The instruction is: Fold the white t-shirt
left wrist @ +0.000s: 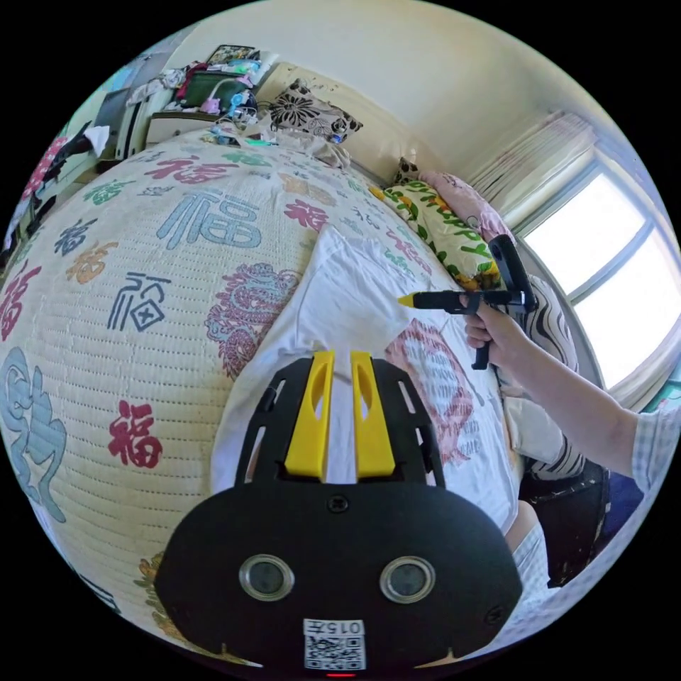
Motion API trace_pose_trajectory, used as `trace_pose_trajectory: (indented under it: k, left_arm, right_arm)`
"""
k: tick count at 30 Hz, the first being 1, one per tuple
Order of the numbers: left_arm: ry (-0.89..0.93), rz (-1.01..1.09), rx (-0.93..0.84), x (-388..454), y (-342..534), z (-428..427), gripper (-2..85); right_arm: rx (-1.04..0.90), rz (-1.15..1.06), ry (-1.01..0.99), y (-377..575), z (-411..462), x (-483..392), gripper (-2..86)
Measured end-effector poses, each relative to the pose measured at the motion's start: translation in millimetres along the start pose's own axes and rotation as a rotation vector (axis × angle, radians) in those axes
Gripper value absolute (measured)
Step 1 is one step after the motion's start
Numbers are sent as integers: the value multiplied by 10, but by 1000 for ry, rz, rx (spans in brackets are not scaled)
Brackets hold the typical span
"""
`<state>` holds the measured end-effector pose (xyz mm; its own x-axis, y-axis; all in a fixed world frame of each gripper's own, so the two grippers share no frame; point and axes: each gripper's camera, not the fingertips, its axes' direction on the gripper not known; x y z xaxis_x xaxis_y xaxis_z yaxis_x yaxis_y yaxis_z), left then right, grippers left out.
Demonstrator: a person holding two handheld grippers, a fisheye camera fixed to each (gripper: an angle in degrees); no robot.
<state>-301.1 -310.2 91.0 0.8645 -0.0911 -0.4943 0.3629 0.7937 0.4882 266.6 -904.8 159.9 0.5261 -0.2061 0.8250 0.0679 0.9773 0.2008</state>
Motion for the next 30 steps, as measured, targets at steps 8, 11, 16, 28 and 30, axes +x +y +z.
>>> trace_pose_trajectory:
  k: [8, 11, 16, 28, 30]
  left_arm:
    - [-76, 9, -58, 2, -197, 389, 28]
    - [-96, 22, -66, 3, -87, 437, 8]
    - [-51, 83, -34, 95, -91, 295, 30]
    - [101, 621, -276, 964, -1656, 1662, 100]
    - [76, 647, -331, 1093, -1742, 1937, 111]
  right_arm:
    - [-14, -56, -16, -833, 13, -236, -6]
    - [-34, 14, 68, -957, -4, -104, -6]
    - [127, 75, -15, -770, -749, 182, -4]
    - [-16, 153, 291, 635, -2458, 1168, 85]
    - [-29, 159, 260, 699, -2504, 1212, 90]
